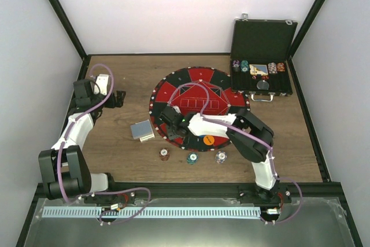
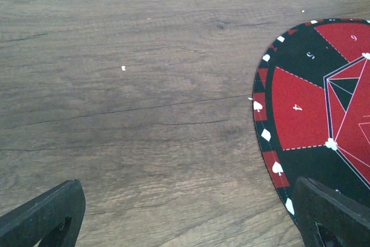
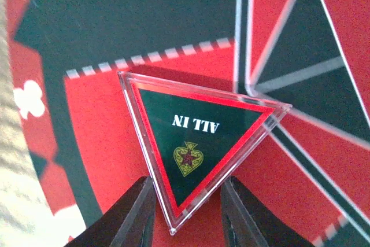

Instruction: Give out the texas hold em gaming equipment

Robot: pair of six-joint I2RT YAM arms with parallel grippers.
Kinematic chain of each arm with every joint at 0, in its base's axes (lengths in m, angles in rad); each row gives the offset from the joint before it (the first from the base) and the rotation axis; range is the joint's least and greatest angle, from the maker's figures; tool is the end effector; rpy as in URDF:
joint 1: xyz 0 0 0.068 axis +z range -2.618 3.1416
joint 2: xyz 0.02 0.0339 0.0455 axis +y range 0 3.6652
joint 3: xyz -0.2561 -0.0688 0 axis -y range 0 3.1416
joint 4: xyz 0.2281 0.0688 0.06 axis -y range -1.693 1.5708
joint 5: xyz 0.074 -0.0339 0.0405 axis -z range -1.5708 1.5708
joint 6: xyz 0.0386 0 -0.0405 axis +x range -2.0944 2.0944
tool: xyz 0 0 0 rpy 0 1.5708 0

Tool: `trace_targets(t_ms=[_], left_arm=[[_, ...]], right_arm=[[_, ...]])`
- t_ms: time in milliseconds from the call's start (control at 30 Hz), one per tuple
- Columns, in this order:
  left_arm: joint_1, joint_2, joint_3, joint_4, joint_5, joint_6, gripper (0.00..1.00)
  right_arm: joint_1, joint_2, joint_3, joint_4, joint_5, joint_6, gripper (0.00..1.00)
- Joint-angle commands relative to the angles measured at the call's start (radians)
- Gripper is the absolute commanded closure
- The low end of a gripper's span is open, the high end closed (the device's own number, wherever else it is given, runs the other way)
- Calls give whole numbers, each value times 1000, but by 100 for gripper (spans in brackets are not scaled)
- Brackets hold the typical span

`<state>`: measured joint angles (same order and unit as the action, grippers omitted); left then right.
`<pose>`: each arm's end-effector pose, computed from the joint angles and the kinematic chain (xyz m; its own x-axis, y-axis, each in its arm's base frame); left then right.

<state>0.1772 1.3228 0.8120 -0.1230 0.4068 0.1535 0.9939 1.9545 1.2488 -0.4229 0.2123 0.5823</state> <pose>0.2721 0.0332 0.2378 -0.5529 0.0437 -0.8321 0.2393 0.9649 -0.1084 0.2120 0.3109 0.1477 -0.8353 -0.2979 -0.4621 -0.3721 0.9250 0.0763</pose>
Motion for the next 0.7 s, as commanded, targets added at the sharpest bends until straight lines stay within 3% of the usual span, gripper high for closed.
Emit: trace_targets(t_ms=[0,267,433,533,667], left_arm=[[8,-2,30,-23,25,9,0],[14,3,33,-36,40,10,0],[19,1,33,-46,50,11,0],[20,2,35,-53,53,13,0],[20,2,40,-62,56,13,0]], right_arm=[[-33,101,126,4,8,-93,68],[-67,261,367,-40,-31,-203,69],[-81,262,419,-69,-25,-215,66],[-89,202,401,-95,-14,-213,61],[-89,74,288,-118,-11,-191,45]])
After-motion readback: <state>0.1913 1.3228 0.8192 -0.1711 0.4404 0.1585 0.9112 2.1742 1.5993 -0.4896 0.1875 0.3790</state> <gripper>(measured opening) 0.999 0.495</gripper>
